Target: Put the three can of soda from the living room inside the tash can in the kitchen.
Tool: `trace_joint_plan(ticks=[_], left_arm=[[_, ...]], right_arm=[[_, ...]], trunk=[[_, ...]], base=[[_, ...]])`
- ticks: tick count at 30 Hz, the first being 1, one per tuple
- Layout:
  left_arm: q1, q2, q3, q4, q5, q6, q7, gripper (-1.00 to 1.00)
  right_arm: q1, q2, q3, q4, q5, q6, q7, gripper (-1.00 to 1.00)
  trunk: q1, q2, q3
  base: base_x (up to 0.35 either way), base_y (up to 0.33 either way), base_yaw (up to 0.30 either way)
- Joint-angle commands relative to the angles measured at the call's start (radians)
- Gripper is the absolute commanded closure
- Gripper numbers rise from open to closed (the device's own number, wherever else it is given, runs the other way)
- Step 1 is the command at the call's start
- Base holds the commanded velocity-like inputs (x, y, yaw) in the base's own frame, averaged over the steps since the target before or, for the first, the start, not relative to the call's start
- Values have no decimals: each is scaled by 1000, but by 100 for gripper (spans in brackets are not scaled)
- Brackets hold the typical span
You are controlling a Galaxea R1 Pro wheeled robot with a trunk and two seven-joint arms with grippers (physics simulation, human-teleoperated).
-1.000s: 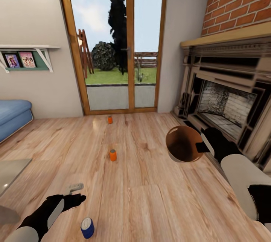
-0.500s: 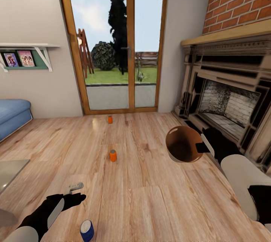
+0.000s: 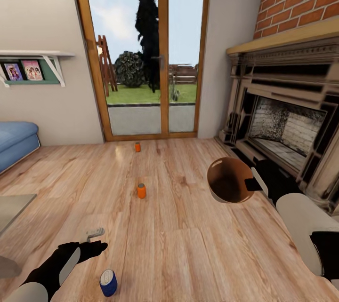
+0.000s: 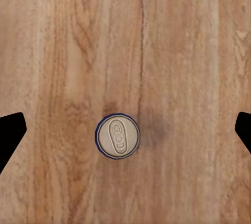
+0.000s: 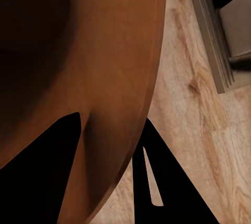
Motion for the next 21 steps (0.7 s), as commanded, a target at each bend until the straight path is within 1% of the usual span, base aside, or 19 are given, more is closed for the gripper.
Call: trace_joint_plan(ticks=[1, 14, 15, 21], left_arm=[[0, 0, 0, 0, 0, 0, 0, -100], [0, -2, -3, -1, 0, 0, 0, -100], [0, -2, -3, -2, 0, 0, 0, -100], [0, -2, -4, 1, 0, 0, 0, -100]], right_arm=[[-1, 0, -1, -1, -3, 0, 0, 100], [0, 0, -2, 0, -2, -3, 0, 100], [0, -1, -2, 0, -2, -3, 0, 100], [1, -1, -4, 1, -2, -4, 0, 100]], trunk=[[4, -7, -3], [54, -98, -44], [54, -99, -48], [54, -99, -48]], base=[[0, 0, 0], [0, 0, 0], [0, 0, 0], [0, 0, 0]])
